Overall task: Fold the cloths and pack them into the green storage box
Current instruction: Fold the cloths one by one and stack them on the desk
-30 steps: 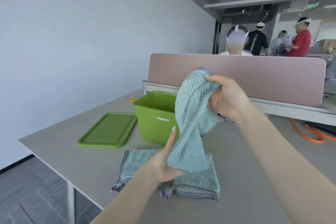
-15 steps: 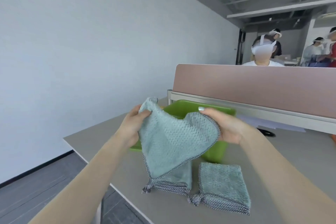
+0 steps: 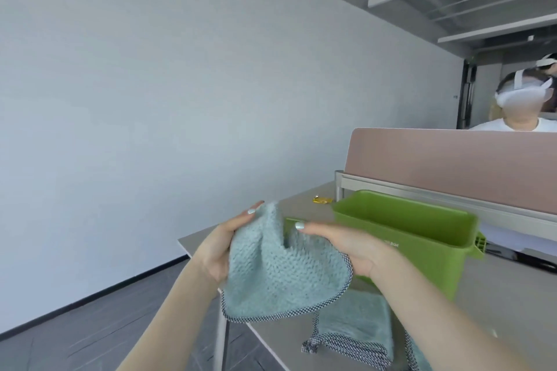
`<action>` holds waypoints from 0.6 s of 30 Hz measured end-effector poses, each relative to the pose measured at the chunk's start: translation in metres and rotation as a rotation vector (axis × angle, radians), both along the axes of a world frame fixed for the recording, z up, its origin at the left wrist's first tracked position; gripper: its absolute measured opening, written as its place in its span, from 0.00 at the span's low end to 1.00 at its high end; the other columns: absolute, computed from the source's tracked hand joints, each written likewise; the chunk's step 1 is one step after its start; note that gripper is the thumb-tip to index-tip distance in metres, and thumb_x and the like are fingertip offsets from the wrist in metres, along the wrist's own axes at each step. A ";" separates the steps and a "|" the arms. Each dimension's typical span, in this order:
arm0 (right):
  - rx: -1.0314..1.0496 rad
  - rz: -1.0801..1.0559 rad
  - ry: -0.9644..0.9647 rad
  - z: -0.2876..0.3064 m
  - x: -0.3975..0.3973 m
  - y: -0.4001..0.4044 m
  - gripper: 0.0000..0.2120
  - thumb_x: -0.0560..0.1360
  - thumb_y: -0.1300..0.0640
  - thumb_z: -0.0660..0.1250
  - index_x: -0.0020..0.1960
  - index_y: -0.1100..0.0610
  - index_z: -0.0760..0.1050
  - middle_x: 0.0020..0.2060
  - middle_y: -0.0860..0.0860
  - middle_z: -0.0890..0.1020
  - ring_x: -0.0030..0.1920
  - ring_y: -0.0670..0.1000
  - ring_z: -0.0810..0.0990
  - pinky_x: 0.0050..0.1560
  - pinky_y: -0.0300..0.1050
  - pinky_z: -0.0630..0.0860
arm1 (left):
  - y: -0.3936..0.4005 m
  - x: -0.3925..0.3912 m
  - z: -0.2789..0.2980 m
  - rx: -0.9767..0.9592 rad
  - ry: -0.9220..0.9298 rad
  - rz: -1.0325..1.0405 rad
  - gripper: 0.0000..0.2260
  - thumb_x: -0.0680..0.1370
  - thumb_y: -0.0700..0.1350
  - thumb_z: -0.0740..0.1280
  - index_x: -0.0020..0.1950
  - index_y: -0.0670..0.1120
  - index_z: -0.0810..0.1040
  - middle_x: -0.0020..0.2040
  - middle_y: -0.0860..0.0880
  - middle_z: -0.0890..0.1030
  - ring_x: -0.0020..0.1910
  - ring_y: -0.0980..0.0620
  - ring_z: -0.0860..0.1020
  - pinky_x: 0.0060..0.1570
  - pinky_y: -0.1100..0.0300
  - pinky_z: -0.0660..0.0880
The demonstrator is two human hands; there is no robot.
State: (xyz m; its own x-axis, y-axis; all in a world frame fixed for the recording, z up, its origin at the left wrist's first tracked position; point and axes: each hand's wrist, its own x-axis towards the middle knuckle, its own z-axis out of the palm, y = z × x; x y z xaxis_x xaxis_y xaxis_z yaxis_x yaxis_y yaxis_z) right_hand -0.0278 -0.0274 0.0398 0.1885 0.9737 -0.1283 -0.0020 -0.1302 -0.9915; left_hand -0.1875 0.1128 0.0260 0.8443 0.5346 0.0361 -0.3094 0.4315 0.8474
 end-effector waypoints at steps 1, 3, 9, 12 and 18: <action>0.006 -0.055 0.020 -0.003 -0.003 0.006 0.08 0.72 0.51 0.67 0.41 0.56 0.79 0.37 0.52 0.83 0.38 0.51 0.81 0.45 0.45 0.75 | 0.001 -0.008 -0.003 -0.066 -0.082 0.032 0.33 0.61 0.47 0.78 0.64 0.43 0.76 0.53 0.42 0.83 0.46 0.44 0.83 0.47 0.50 0.80; 0.067 -0.173 0.159 -0.007 -0.005 0.016 0.11 0.73 0.52 0.66 0.35 0.56 0.77 0.29 0.51 0.81 0.30 0.51 0.79 0.37 0.42 0.73 | 0.004 -0.028 -0.016 -0.277 -0.325 0.124 0.33 0.63 0.58 0.73 0.61 0.38 0.77 0.55 0.39 0.82 0.49 0.41 0.83 0.44 0.46 0.81; 0.172 -0.357 0.393 -0.020 -0.007 0.039 0.11 0.73 0.52 0.65 0.46 0.61 0.76 0.40 0.57 0.82 0.41 0.56 0.80 0.39 0.47 0.75 | -0.015 -0.046 -0.063 -0.448 -0.084 -0.052 0.37 0.72 0.71 0.53 0.64 0.42 0.76 0.58 0.37 0.80 0.51 0.37 0.82 0.42 0.42 0.80; 0.148 -0.408 0.453 -0.033 -0.011 0.048 0.11 0.73 0.53 0.65 0.49 0.60 0.74 0.43 0.59 0.81 0.41 0.56 0.80 0.37 0.48 0.76 | -0.011 -0.049 -0.058 -0.307 -0.035 0.020 0.34 0.73 0.68 0.55 0.62 0.42 0.78 0.59 0.40 0.81 0.53 0.42 0.82 0.49 0.48 0.80; 0.128 -0.362 0.519 -0.049 -0.014 0.052 0.10 0.76 0.54 0.60 0.41 0.59 0.75 0.28 0.56 0.83 0.40 0.56 0.79 0.39 0.50 0.75 | 0.008 -0.062 -0.065 -0.349 -0.209 0.168 0.40 0.70 0.72 0.54 0.68 0.43 0.71 0.66 0.41 0.76 0.62 0.40 0.77 0.56 0.43 0.76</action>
State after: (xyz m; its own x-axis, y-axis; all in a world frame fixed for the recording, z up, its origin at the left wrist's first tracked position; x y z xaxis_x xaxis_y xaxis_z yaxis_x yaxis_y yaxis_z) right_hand -0.0415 0.0243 -0.0089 0.4528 0.8737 -0.1777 -0.5069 0.0883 -0.8575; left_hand -0.2499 0.1205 -0.0386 0.7383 0.6744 -0.0104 -0.5491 0.6099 0.5714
